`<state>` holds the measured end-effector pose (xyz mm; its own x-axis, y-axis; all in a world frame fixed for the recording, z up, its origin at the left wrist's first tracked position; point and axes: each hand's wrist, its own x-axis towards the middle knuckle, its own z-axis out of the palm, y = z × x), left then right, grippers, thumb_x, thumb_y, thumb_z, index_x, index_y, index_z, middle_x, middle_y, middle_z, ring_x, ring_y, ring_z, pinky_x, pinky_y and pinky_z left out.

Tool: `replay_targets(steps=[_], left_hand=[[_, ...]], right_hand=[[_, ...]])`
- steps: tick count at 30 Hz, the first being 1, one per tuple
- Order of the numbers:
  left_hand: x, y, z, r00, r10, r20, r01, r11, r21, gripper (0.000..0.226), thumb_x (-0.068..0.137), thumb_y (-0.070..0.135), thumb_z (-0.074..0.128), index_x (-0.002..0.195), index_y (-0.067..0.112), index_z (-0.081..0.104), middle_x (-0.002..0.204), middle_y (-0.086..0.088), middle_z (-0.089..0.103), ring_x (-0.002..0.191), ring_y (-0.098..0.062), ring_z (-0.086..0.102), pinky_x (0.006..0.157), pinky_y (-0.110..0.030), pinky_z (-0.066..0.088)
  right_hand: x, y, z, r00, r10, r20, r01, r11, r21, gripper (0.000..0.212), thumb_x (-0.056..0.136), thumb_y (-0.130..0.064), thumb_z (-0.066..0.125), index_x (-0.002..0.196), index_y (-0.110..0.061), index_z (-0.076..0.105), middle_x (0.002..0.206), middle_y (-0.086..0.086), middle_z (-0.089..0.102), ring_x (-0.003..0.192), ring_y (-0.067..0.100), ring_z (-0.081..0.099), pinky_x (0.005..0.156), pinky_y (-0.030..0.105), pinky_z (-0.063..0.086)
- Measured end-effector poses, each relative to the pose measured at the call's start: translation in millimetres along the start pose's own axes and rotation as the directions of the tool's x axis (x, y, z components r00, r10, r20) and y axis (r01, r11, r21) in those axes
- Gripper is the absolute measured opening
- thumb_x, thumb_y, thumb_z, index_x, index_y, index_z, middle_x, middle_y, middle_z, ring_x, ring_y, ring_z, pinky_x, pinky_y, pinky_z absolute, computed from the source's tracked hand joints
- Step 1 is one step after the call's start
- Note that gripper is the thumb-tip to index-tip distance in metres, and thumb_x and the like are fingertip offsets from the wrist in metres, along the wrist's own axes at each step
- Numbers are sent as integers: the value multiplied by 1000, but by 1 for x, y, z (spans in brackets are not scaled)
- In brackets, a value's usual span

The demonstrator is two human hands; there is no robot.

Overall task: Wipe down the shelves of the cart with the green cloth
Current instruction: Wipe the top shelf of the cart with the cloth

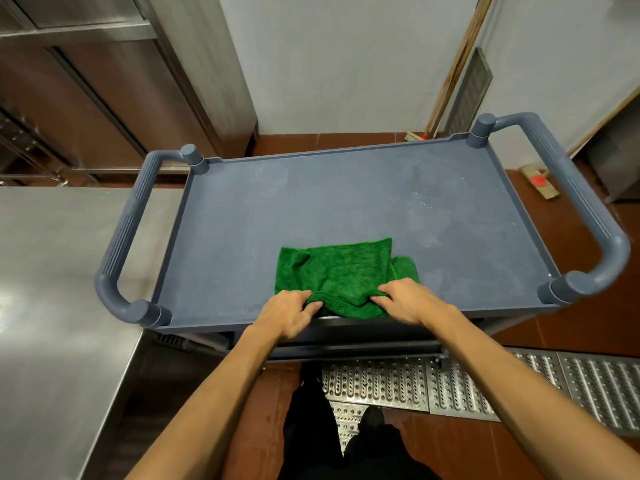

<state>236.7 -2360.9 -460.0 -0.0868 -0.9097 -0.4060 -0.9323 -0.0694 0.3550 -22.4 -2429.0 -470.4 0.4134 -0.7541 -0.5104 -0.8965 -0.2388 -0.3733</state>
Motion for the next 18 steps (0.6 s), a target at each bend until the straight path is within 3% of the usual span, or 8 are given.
replay_targets(steps=[3,5,7,12,15,18], left_hand=[[4,-4,-6,997,-38,65,38,999,-10,40,98,51,49,76,18,46,75,-5,56,86,-33,59,68,-37,41],[8,-7,-15,995,-33,91,33,999,-1,39,94,52,56,90,14,61,85,-9,65,88,-30,61,72,-37,47],[8,-12,-23,997,-25,69,24,1000,9,40,89,54,63,106,18,67,97,-7,70,94,-27,63,77,-36,51],[7,-16,-34,997,-74,13,73,994,86,61,78,64,70,122,23,64,108,-9,69,103,-27,63,76,-32,47],[11,-13,-47,995,-99,8,98,991,86,66,69,67,76,114,19,65,98,-6,68,99,-28,63,72,-33,46],[20,-13,-65,998,-63,-5,63,997,37,56,57,63,85,77,19,57,66,2,54,72,-24,56,57,-34,37]], right_hand=[[2,2,-7,1000,9,19,-10,996,88,35,97,-48,50,75,-22,57,77,2,61,83,27,58,68,32,45],[3,5,-13,998,5,59,-12,992,124,33,92,-52,56,96,-20,67,102,4,68,100,28,61,79,32,47],[1,7,-19,995,11,102,-21,994,103,62,86,-54,65,133,-14,58,136,6,58,124,27,54,99,33,45],[-4,13,-29,990,27,136,-37,997,72,77,72,-45,83,136,-15,54,134,4,60,118,24,58,97,29,47],[-5,13,-37,995,54,79,-58,997,44,82,71,-45,84,138,-11,51,137,8,57,124,27,55,95,27,44],[-4,16,-47,998,46,39,-49,997,59,74,71,-42,84,133,-15,55,132,5,61,121,27,57,92,26,44]])
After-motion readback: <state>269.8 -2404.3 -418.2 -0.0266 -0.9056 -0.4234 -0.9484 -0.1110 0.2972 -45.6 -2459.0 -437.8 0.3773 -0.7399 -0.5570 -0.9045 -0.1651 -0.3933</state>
